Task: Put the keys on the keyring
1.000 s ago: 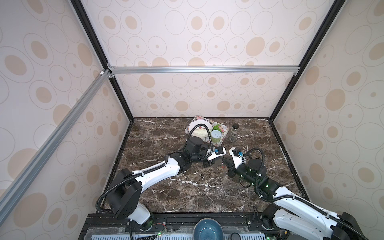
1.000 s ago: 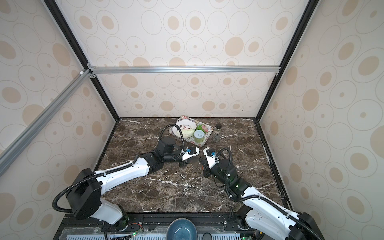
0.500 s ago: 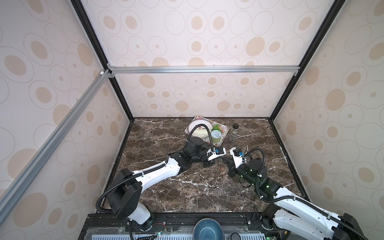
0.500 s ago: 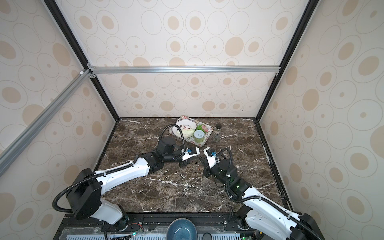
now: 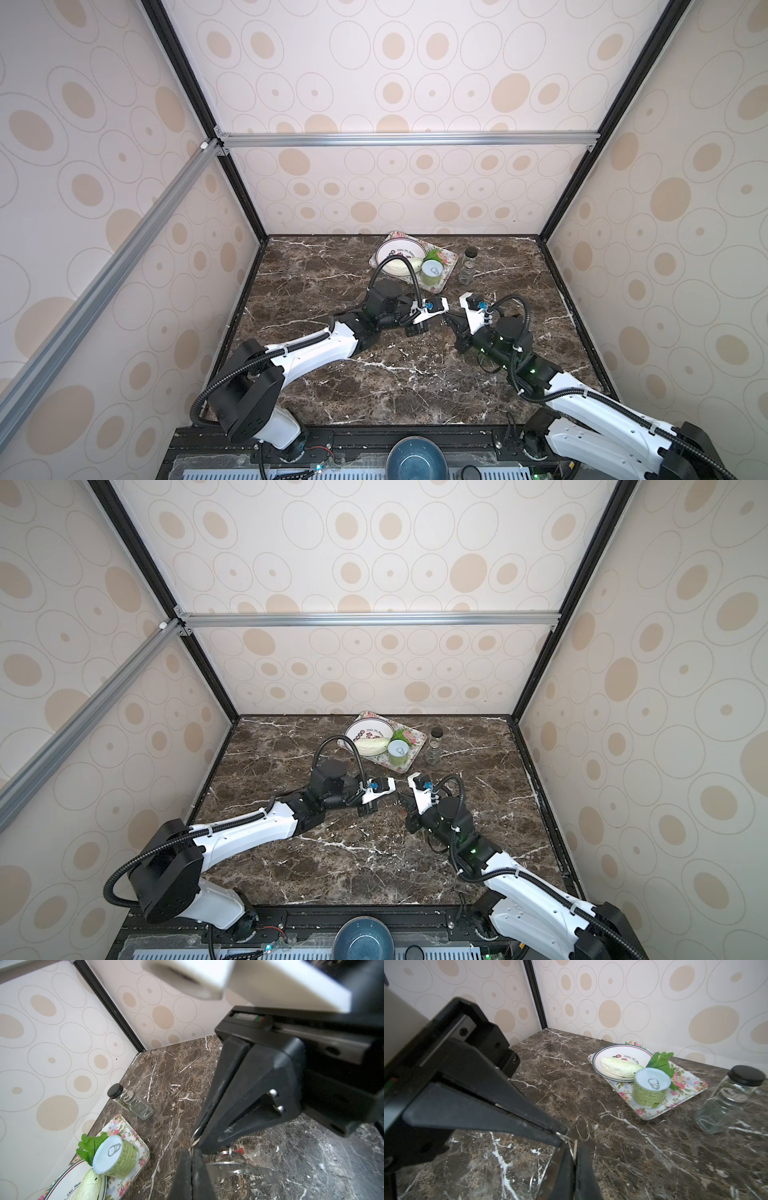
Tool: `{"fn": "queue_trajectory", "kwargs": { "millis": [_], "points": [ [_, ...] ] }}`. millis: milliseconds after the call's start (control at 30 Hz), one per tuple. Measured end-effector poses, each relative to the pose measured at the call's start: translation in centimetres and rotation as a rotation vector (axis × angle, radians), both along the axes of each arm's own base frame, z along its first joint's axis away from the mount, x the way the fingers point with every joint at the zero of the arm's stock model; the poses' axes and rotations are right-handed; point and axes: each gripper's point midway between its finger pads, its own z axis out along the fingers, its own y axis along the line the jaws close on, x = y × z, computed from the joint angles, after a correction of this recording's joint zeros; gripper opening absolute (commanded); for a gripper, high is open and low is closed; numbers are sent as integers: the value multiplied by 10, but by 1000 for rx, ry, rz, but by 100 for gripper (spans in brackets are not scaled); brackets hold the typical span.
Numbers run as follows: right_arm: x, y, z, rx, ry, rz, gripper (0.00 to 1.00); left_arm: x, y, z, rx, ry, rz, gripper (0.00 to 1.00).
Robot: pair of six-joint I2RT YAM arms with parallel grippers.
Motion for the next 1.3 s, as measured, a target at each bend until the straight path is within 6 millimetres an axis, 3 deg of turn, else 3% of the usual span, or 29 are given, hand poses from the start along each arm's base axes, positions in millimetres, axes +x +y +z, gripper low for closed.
{"fn": "queue_trajectory", "kwargs": {
  "millis": [333,700,867,967,1133,1300],
  "points": [
    [0,17,4,88,45,101,0,-9,14,12,-179,-55,26,0],
    [0,18,13,106,31,116,0,-9,15,21,-212,-75,26,0],
    [0,15,17,109,17,102,0,-11,16,28,-224,-91,21,16],
    [5,7,10,85,39,55,0,-16,18,42,-251,-123,12,23],
    [7,0,3,54,54,21,0,-20,23,61,-279,-173,13,29],
    [8,-3,2,34,41,-1,0,-15,27,56,-231,-179,50,31]
  ]
}}
